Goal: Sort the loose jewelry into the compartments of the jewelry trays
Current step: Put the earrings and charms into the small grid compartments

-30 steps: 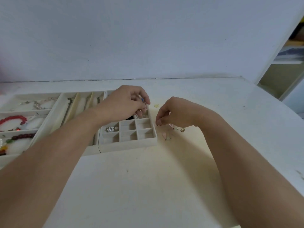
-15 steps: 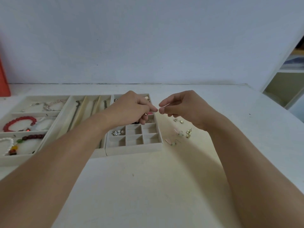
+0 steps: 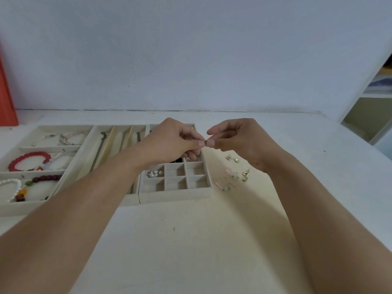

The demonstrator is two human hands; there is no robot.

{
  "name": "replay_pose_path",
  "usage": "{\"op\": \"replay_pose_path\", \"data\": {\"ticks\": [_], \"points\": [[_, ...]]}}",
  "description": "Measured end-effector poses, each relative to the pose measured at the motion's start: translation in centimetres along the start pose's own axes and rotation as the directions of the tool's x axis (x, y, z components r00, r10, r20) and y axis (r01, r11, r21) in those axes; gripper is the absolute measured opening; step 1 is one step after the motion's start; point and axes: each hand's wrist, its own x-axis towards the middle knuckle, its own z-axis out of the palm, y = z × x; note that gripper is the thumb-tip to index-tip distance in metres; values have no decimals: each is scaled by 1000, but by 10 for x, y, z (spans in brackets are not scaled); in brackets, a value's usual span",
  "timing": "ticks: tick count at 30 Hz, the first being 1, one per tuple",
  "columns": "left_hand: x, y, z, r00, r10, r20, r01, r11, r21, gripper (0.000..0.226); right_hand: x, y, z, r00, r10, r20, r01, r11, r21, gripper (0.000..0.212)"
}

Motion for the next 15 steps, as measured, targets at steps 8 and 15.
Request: {"op": "replay_pose_path", "data": {"ticks": [8, 15], "points": [[0, 0, 3, 1000, 20, -14, -20, 998, 54, 5, 0, -1, 4, 998, 61, -35, -61, 998, -14, 24], [0, 0, 4, 999, 32, -38, -29, 995, 96, 7, -1, -4, 6, 994, 112, -6, -112, 994, 7, 23]]}}
